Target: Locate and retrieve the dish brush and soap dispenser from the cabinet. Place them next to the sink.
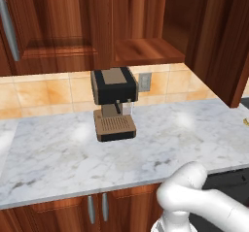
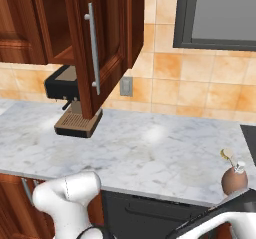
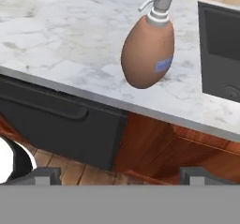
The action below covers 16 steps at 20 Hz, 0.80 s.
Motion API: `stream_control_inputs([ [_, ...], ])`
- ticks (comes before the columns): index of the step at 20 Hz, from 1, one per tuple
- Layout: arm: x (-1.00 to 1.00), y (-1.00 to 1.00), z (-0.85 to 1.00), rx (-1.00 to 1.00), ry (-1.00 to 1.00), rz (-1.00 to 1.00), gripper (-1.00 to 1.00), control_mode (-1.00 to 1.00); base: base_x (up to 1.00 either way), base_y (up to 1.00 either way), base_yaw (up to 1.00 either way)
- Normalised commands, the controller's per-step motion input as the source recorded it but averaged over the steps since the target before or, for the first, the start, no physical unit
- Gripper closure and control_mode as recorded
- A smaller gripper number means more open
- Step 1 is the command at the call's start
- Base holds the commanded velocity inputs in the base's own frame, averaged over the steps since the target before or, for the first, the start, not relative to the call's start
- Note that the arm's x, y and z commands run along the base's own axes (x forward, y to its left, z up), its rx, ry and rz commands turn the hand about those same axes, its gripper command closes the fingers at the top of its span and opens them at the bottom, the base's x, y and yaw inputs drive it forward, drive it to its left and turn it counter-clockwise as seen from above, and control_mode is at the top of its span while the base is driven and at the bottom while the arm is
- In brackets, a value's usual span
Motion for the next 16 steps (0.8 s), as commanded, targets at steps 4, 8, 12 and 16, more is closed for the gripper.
stream_control_inputs([
  [4,-0.64,0.6,0.02,-0.13,-0.04,-0.08,-1.0,-1.0,0.0,0.0,0.0],
  [8,-0.48,0.54,0.0,-0.11,0.0,-0.13,-1.0,-1.0,0.0,0.0,0.0],
  [12,-0.34,0.53,0.01,-0.1,0.0,-0.16,-1.0,-1.0,0.0,0.0,0.0],
  [16,-0.29,0.65,0.09,-0.09,-0.03,-0.14,-1.0,-1.0,0.0,0.0,0.0],
])
